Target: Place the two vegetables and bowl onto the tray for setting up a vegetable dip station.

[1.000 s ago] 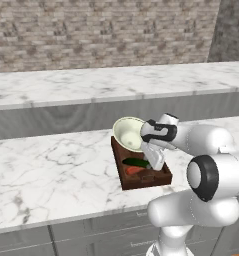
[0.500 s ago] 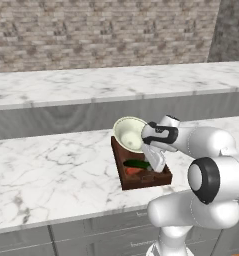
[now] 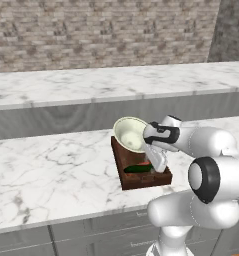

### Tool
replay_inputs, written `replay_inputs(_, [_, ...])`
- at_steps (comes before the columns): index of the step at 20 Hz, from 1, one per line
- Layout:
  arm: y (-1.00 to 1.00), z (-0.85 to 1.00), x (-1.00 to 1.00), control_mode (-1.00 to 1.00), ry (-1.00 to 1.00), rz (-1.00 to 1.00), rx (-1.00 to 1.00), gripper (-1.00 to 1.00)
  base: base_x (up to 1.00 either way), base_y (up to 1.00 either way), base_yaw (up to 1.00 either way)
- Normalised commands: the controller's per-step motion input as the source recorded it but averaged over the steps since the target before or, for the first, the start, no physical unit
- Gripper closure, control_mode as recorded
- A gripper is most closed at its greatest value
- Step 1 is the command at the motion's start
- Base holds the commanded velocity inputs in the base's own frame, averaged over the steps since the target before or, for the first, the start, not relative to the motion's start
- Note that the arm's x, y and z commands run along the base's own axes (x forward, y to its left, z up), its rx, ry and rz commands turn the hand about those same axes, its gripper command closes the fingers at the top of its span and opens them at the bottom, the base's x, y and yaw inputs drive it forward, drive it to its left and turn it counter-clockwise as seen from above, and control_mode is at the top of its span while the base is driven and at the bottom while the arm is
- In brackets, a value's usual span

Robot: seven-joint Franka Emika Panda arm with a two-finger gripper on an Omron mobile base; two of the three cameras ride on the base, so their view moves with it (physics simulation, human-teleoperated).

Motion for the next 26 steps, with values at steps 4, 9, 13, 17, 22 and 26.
replay_inputs(4, [-0.09,0.05,-0.04,-1.00,0.00,0.00,0.00,-1.00,0.00,0.00,0.00])
replay_inputs(9, [-0.04,0.19,-0.02,-1.00,-0.03,0.00,0.00,-1.00,0.00,0.00,0.00])
replay_inputs(13, [-0.01,0.26,0.00,-1.00,-0.09,0.00,0.00,-1.00,0.00,0.00,0.00])
replay_inputs(17, [0.00,0.29,-0.01,-1.00,-0.04,0.00,0.00,-1.00,0.00,0.00,0.00])
replay_inputs(22, [0.00,0.27,-0.17,-1.00,0.00,-0.03,0.00,-1.00,0.00,0.00,0.00])
replay_inputs(26, [0.00,0.27,-0.22,-1.00,0.00,-0.17,-0.01,-1.00,0.00,0.00,0.00])
